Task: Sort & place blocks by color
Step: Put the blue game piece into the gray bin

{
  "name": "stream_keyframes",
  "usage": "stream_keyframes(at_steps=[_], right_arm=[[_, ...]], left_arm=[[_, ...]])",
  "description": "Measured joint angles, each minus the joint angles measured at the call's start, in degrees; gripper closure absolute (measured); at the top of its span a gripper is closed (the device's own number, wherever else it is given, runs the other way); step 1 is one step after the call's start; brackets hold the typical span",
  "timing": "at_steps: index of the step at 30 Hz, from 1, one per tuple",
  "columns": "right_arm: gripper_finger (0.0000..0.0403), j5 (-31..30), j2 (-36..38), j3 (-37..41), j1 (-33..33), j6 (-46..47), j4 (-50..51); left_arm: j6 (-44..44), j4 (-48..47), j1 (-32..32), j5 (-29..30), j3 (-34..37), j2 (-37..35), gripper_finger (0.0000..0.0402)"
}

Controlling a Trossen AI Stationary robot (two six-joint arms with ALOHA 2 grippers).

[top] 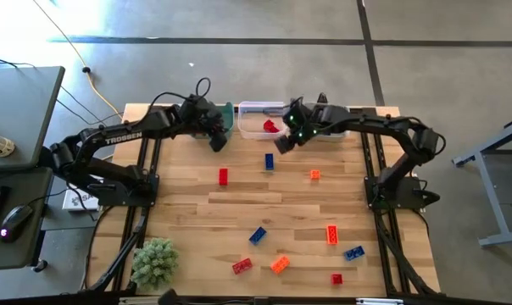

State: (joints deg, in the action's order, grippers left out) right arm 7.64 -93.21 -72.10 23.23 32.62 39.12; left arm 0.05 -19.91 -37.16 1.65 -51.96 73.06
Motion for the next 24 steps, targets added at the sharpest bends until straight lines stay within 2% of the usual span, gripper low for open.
stream_keyframes(at_steps=[7, 24], right_arm=[[0.0208, 0.1, 0.0, 0.0, -9.9, 9.2, 7.6], [0.0208, 0.1, -0.1, 0.0, -36.6, 27.1, 15.4]], left_arm=[[2.7, 0.0, 2.9, 0.0, 0.0, 0.0, 0.0222], [5.1, -1.6, 7.4, 0.0, 0.0, 0.0, 0.0222]])
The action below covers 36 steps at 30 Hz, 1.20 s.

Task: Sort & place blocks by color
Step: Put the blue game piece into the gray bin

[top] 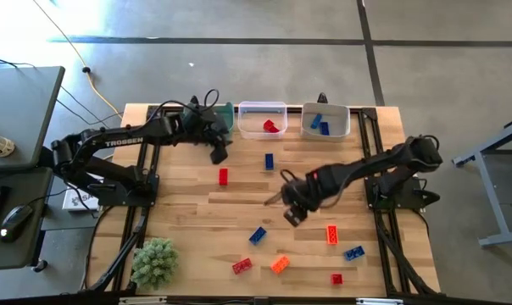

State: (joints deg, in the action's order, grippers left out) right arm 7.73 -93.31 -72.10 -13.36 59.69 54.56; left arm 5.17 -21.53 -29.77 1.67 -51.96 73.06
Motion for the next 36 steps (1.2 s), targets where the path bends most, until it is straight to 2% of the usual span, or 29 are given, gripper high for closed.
stream_keyframes(at_steps=[8, 15, 24, 36], right_arm=[[0.0208, 0.5, 0.0, 0.0, -9.3, 0.2, 2.1], [0.0208, 3.3, 0.0, 0.0, -15.9, -5.1, 4.2], [0.0208, 3.9, 0.0, 0.0, -24.4, -12.5, 10.2], [0.0208, -2.3, -0.1, 0.3, -35.5, -19.9, 13.1]], left_arm=[[-1.8, -0.1, 3.0, 0.0, 0.0, 0.0, 0.0222], [-8.9, -0.1, 5.7, 0.0, 0.0, 0.0, 0.0222], [-17.0, -0.1, 9.3, 0.0, 0.0, 0.0, 0.0222], [-23.6, -0.1, 13.6, 0.0, 0.0, 0.0, 0.0222]])
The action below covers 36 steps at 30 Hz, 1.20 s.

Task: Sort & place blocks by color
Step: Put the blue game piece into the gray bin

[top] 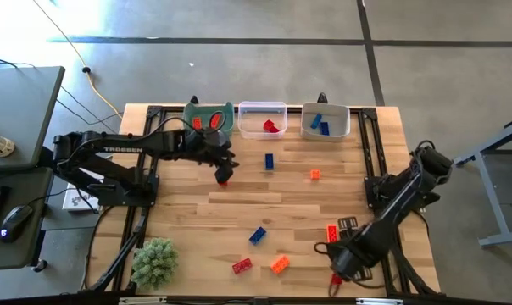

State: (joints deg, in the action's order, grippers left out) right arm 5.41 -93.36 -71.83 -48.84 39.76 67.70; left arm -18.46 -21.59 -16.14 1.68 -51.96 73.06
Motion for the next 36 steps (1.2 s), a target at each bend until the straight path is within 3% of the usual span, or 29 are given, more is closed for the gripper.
stream_keyframes(at_steps=[7, 14, 36], right_arm=[[0.0208, -2.0, 0.0, 0.0, -6.1, -3.4, -0.2], [0.0208, -8.2, 0.0, 0.3, -9.2, -2.3, -0.7], [0.0208, -2.9, 0.0, 15.8, -9.1, 0.8, -14.9]], left_arm=[[-1.0, 0.0, 2.2, 0.0, 0.0, 0.0, 0.0222], [-1.1, 0.1, 4.1, 0.0, 0.0, 0.0, 0.0222], [-2.5, 0.1, 5.4, 0.2, 0.0, 0.0, 0.0222]])
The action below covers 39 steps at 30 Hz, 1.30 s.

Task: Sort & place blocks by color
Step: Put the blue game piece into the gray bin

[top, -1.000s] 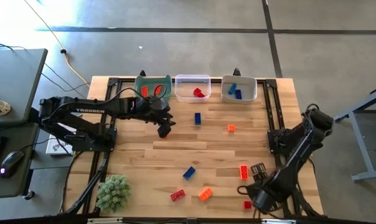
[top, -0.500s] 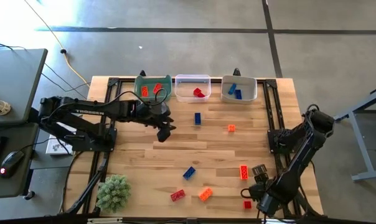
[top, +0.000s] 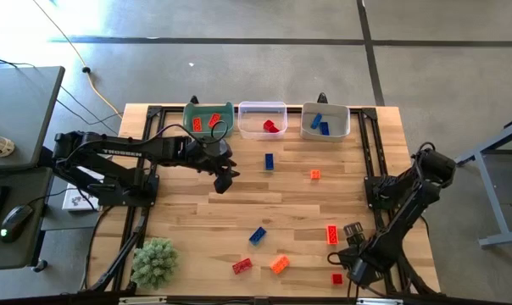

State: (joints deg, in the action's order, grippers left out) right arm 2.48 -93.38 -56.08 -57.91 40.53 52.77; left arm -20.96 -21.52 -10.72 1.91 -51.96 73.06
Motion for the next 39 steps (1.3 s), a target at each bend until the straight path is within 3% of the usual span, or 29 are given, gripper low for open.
stream_keyframes(at_steps=[16, 24, 31, 39], right_arm=[[0.0212, 2.7, 0.0, 6.5, 0.8, 2.7, -7.5], [0.0296, 6.3, 0.1, 6.4, 3.7, 6.4, -8.7], [0.0296, 8.7, 0.1, 6.3, 6.0, 14.7, -9.4], [0.0296, 10.3, 1.0, 6.3, 8.6, 30.9, -11.8]], left_arm=[[0.1, 0.0, 0.0, 0.0, 0.0, 0.0, 0.0222], [0.1, 0.0, 0.0, 0.0, 0.0, 0.0, 0.0222], [0.6, 0.0, -0.2, 0.3, 0.0, 0.0, 0.0222], [7.7, 0.0, -0.2, 0.3, 0.0, 0.0, 0.0222]])
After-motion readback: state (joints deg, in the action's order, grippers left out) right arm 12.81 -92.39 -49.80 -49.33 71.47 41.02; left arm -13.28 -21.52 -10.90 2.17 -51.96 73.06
